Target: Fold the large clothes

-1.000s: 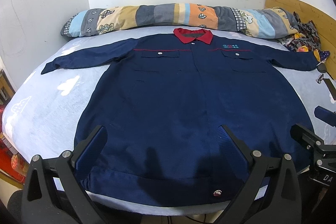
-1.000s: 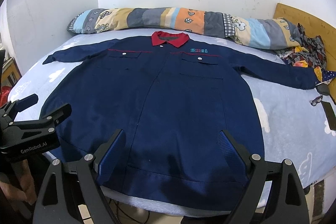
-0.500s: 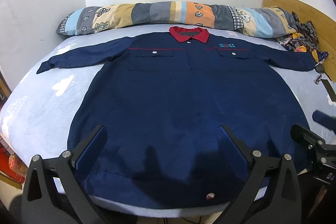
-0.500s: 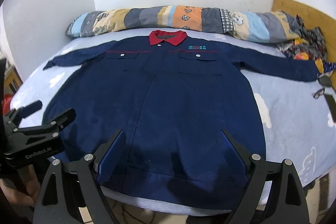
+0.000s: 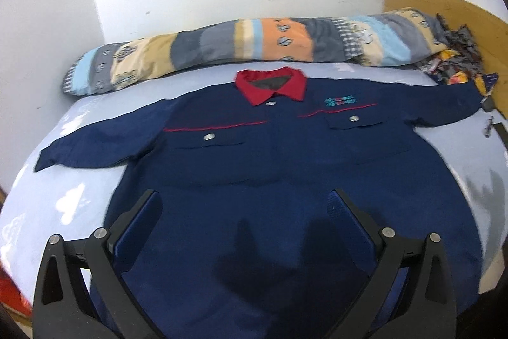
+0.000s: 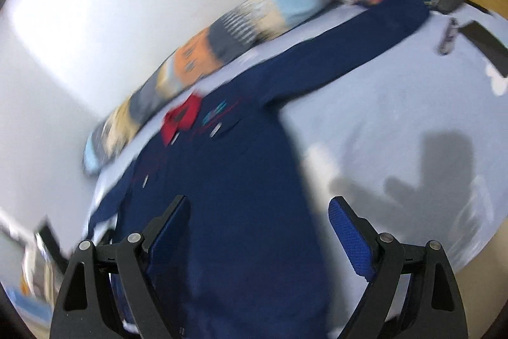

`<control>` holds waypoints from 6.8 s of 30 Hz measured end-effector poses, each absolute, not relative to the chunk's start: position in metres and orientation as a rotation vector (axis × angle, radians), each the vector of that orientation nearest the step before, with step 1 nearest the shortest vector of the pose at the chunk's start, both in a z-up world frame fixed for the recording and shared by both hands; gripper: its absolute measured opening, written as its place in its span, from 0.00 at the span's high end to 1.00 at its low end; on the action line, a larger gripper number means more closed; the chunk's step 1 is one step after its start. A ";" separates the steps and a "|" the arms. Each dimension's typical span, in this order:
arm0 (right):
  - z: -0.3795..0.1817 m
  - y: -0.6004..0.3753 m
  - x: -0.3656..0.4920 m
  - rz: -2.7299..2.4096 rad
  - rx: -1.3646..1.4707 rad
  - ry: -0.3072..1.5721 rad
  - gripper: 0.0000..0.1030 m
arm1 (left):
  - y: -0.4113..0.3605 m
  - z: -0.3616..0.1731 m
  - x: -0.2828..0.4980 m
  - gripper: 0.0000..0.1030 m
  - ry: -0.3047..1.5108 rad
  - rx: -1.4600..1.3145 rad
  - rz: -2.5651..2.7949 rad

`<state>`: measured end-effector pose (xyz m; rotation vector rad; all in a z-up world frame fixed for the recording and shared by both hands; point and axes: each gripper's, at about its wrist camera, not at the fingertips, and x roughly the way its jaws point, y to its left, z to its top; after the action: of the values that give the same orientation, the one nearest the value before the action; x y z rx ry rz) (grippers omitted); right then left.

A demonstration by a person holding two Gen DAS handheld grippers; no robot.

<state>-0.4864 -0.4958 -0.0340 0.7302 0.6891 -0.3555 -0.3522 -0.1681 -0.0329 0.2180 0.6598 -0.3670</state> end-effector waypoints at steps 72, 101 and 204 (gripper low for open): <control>0.172 -0.355 -0.148 -0.163 0.295 0.554 0.93 | -0.062 -0.030 -0.291 0.00 0.774 -0.013 -0.337; -0.065 -0.188 -0.105 0.067 0.231 0.844 0.40 | -0.006 -0.041 -0.268 0.00 0.823 -0.190 -0.200; -0.078 -0.324 -0.309 -0.101 0.300 0.910 0.52 | 0.271 -0.081 0.039 0.92 0.564 -0.844 -0.077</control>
<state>-0.3085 -0.3236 -0.0777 0.3002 0.9098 -0.1014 0.0388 0.2715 -0.0815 -0.8439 0.5643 -0.0767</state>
